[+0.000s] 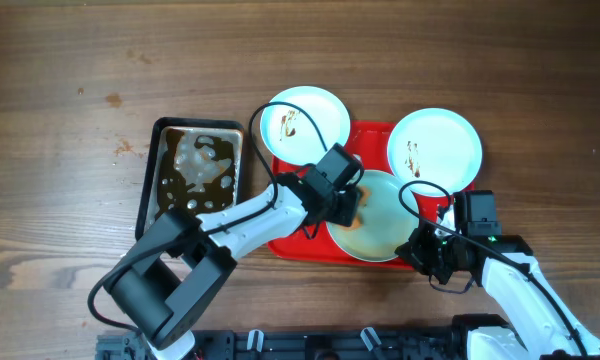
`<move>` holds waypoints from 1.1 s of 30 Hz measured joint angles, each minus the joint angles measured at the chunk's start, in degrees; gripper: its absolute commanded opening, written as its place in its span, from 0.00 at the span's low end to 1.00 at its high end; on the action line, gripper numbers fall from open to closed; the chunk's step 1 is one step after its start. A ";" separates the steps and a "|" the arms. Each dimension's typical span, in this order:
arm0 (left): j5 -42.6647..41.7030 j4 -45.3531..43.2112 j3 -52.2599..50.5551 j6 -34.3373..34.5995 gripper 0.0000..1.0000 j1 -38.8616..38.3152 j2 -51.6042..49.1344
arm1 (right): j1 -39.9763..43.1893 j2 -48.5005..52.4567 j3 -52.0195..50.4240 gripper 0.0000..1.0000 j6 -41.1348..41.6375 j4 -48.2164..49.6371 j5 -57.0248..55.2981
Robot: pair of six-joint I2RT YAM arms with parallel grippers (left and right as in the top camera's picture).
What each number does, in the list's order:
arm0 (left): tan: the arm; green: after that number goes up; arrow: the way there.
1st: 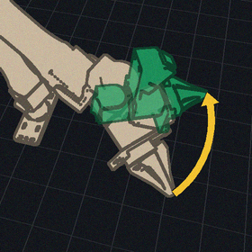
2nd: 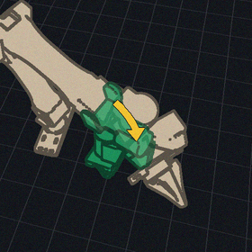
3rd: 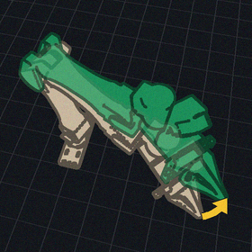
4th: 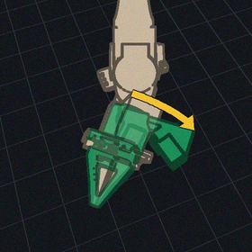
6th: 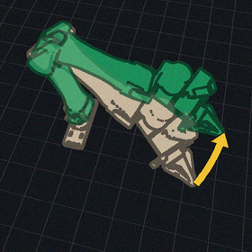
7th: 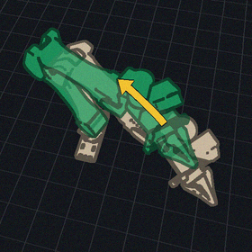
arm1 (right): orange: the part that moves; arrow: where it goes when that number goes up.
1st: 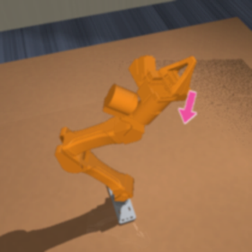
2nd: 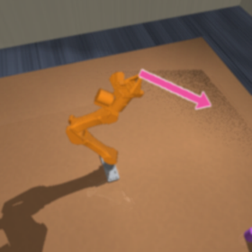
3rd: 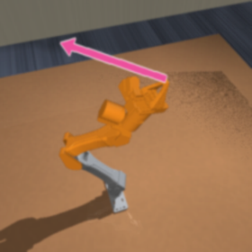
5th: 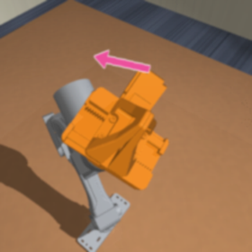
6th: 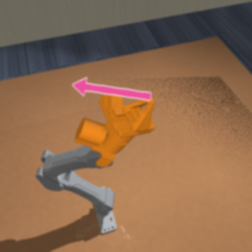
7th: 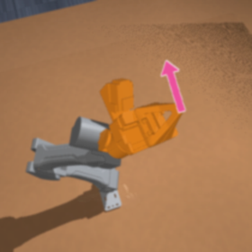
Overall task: Clean dirty plates on tray and stack at the side
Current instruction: 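Scrub the tilted plate with the sponge held in the left gripper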
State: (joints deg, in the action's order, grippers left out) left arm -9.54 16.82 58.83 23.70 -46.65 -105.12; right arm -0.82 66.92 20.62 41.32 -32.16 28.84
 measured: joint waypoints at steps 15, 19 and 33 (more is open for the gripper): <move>-5.46 0.59 -0.20 8.24 0.04 -0.87 -0.66 | 0.00 0.00 0.55 0.04 -0.07 -2.95 -0.48; -2.91 2.14 -0.09 5.31 0.04 0.35 -0.63 | 0.00 0.00 1.57 0.04 -0.28 -8.48 -1.05; -6.03 -6.67 -0.11 0.85 0.04 1.42 -0.44 | 0.00 -0.02 2.16 0.04 -0.50 -10.91 -2.01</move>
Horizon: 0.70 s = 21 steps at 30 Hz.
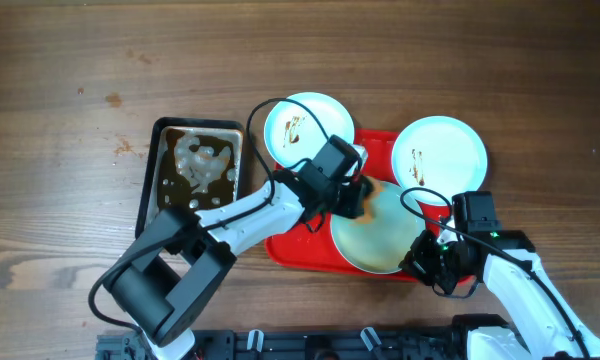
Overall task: Clean dirty plates on tray and stack at the side
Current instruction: 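Scrub the tilted plate with the sponge held in the left gripper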
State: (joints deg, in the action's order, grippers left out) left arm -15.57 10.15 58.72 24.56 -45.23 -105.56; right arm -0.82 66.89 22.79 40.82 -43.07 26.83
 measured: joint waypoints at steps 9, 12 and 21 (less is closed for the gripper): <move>-6.71 -5.57 0.00 7.98 0.04 -6.29 -1.38 | 0.00 0.02 0.00 0.04 -0.02 -0.28 -0.13; -4.50 -6.43 0.00 8.83 0.04 -7.02 -4.46 | 0.00 0.02 0.00 0.04 0.00 -0.44 -0.13; -0.79 -11.06 0.07 2.89 0.04 1.40 -6.36 | 0.00 0.02 0.31 0.04 -0.20 0.04 -0.35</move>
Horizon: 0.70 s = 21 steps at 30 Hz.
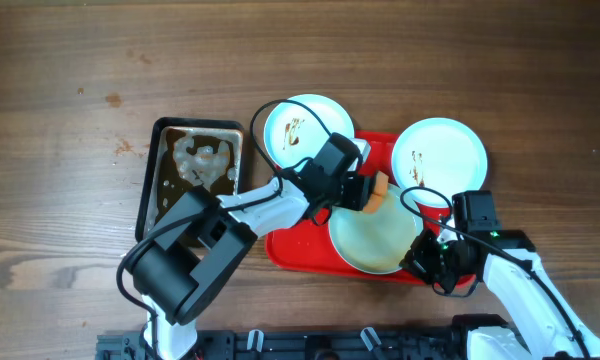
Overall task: Clean dirty plates on tray and stack at the side
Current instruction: 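Scrub the tilted plate with the sponge held in the left gripper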
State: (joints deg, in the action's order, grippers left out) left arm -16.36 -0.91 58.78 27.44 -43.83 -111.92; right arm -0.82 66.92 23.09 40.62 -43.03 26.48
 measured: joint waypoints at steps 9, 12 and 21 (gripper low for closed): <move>0.17 16.00 3.13 -1.79 0.04 1.16 1.46 | 0.00 -0.02 0.11 0.04 -0.24 -0.02 0.04; 1.07 19.98 3.23 -4.13 0.04 1.01 2.51 | 0.00 -0.02 0.11 0.04 -0.24 0.00 0.07; 0.83 27.87 3.21 -15.93 0.04 0.52 4.50 | 0.00 -0.02 0.11 0.04 -0.44 0.39 0.04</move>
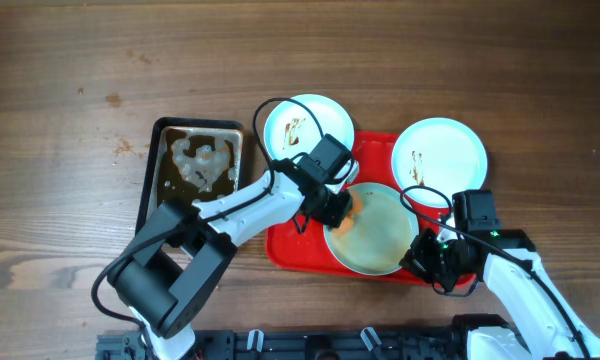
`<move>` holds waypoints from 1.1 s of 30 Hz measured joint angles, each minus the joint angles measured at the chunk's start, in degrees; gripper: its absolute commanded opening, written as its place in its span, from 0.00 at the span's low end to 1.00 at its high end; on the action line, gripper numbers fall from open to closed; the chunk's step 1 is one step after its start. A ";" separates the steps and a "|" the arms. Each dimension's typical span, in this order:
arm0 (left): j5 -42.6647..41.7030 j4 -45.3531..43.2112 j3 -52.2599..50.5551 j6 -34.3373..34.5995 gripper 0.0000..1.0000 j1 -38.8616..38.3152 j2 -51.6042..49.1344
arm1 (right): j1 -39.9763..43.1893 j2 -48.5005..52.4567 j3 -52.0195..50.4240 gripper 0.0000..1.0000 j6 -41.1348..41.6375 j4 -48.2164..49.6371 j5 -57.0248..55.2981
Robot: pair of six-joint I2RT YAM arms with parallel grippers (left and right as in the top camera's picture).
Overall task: Clean dirty plates on tray and stack at the side
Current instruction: 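Scrub the tilted plate with the sponge held in the left gripper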
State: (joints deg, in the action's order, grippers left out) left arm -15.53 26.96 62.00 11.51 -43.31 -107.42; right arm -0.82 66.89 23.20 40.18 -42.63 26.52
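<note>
A pale green plate [378, 235] lies in the red tray [292, 243]. My left gripper [340, 212] is shut on an orange sponge [344, 218] pressed on the plate's left rim. My right gripper [427, 256] grips the same plate at its right edge; its fingers are mostly hidden under the wrist. Two white plates with brown smears rest on the tray's far side, one at the left [307, 125] and one at the right [438, 150].
A black pan [150, 175] of foamy brown water stands left of the tray. Wooden table [80, 80] surrounds everything. Cables loop from both wrists over the tray.
My left gripper and the sponge have moved from the pale green plate's upper right edge to its left rim. The plate now sits flatter. The right gripper holds where it was.
The sponge was first on the plate's left side. Then it was at the plate's top, with the tray and plates shifted slightly right. Then it was at the upper right edge, the plate tilted. Now it is at the left rim again, the right gripper holding the plate throughout.
</note>
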 measured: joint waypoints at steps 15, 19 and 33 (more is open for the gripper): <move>-11.93 -21.03 -2.64 -4.04 0.04 -5.44 -1.77 | 0.00 0.02 -0.07 0.04 0.02 -0.44 -1.36; 1.49 -25.81 -2.64 -0.35 0.04 -5.33 -1.79 | 0.00 0.02 -0.09 0.04 0.00 -0.44 -1.36; 1.27 -12.59 -1.11 1.31 0.04 -0.20 -1.44 | 0.00 0.02 -0.09 0.04 -0.02 0.37 -1.29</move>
State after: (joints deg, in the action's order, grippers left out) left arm -14.26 14.37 60.88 12.82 -43.51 -108.86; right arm -0.82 66.92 23.11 40.16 -42.26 25.23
